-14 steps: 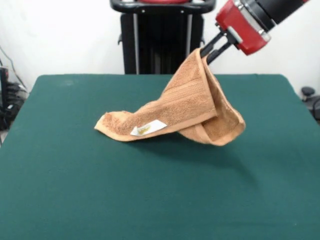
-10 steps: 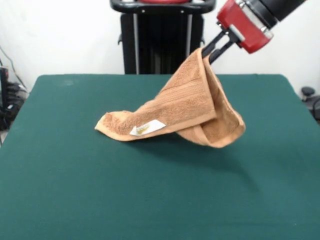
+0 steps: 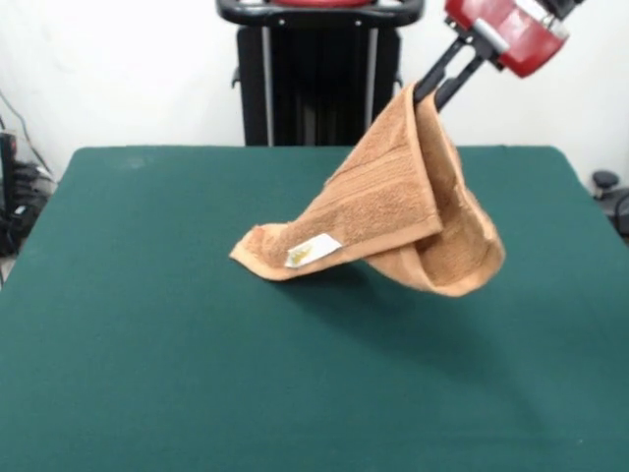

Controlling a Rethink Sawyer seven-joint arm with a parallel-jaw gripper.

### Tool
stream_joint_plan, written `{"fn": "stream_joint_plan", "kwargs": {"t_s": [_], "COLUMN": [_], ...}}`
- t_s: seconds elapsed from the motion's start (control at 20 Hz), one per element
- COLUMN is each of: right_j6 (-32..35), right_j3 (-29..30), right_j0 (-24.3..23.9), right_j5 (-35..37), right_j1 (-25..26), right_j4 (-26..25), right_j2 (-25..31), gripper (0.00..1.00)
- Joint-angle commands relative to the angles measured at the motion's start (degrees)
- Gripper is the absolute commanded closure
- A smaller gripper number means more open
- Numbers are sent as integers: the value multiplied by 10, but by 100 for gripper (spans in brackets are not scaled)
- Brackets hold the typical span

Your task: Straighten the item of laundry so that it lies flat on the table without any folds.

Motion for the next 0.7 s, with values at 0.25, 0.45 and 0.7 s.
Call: {"fn": "stream_joint_plan", "kwargs": {"t_s": [0.25, 0.45, 0.7], "right_j6": [2, 4, -6], "right_j3": [34, 35, 46], "right_j0": [17, 16, 7], "right_j5": [35, 31, 13], "right_j1": [5, 4, -8], "right_j4": [-3, -3, -4], "right_j2": [16, 18, 19], "gripper": [100, 100, 100]}}
